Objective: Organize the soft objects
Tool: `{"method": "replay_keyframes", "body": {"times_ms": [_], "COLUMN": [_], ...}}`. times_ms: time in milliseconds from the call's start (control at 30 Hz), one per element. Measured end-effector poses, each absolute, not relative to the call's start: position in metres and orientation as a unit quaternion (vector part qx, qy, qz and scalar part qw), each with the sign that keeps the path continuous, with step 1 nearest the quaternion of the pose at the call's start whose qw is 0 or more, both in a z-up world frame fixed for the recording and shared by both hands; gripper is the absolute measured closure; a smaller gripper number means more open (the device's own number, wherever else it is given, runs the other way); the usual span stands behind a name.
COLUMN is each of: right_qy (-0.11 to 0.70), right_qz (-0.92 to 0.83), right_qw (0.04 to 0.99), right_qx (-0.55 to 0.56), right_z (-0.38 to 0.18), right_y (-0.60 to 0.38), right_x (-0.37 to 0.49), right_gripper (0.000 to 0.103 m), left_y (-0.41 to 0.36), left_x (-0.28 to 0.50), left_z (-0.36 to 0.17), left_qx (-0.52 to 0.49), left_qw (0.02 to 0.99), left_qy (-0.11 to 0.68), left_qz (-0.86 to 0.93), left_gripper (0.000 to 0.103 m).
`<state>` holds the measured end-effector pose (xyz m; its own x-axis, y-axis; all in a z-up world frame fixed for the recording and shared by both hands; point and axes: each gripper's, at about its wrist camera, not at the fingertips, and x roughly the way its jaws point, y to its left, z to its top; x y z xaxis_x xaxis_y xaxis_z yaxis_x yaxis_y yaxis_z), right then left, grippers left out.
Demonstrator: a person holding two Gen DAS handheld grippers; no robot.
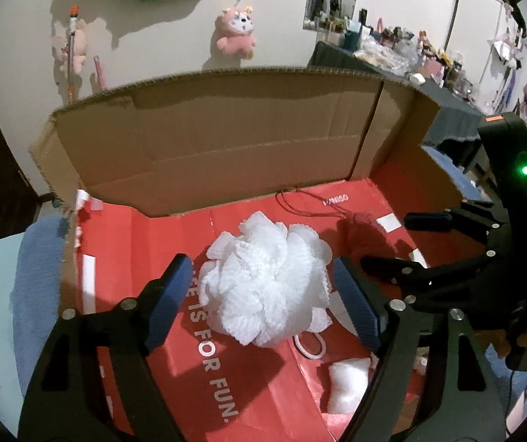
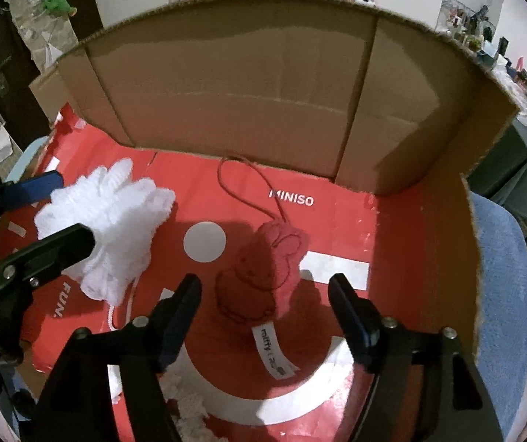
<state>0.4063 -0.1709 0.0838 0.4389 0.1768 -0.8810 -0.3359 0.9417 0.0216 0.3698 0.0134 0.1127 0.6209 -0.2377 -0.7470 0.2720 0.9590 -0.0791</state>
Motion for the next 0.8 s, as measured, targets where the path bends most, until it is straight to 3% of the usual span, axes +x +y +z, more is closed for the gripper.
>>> {"method": "replay_keyframes", "body": {"times_ms": [200,333,600,800], "right_qy": [0.488,0.471,0.421,0.365], "right_qz": [0.148,0.148,0.151,0.139], "right_qw": [0.857,0.868,0.893,0.918], "right_qx": [-0.073,-0.057,-0.048,-0.059], "right_z": [0.108,0.124,0.157,0.188], "right_y": [-0.18,-0.187,-0.19,-0.201], "right_x": [0.392,0.375,0.328,0.277], "right_gripper": [0.021,0.019,0.004,0.0], "left_y": [0.018,0.02,0.024,0.025], "left_x": [0.347,0.324,0.265,0.22], "left_z": [0.133,0.15,0.185,0.203], "left_qx": [0.009,0.003,-0.006,-0.015], "left_qw": [0.91,0.921,0.942,0.956], "left_qy": [0.389,0.365,0.308,0.264], "left_qz": [-0.142,-0.139,-0.135,-0.131], "left_gripper": [0.023,0.014,0.011,0.005]}}
